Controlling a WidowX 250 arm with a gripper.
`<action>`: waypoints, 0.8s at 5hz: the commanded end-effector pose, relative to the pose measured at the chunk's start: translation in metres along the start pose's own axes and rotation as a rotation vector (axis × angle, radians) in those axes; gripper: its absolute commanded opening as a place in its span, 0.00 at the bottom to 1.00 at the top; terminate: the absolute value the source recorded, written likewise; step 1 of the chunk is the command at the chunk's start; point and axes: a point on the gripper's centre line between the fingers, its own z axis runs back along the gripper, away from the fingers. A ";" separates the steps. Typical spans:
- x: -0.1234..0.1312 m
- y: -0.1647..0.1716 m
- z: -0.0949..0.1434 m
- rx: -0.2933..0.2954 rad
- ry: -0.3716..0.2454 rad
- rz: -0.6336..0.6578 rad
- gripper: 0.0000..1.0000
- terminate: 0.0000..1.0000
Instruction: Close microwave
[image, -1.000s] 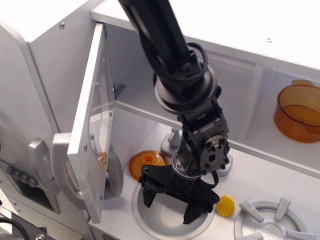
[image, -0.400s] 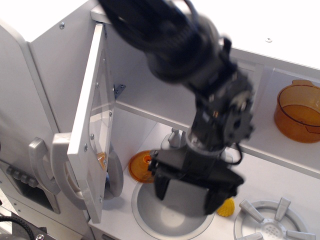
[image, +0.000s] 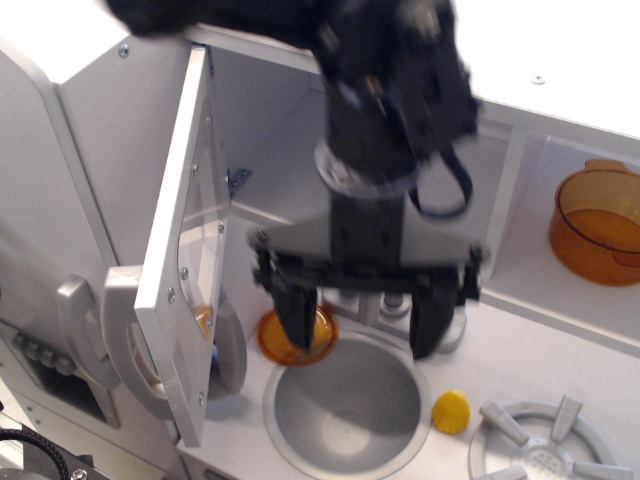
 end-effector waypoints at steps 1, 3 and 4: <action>0.017 0.028 0.053 -0.121 -0.051 0.033 1.00 0.00; 0.030 0.046 0.083 -0.129 -0.060 0.044 1.00 0.00; 0.035 0.060 0.064 -0.062 -0.091 0.057 1.00 0.00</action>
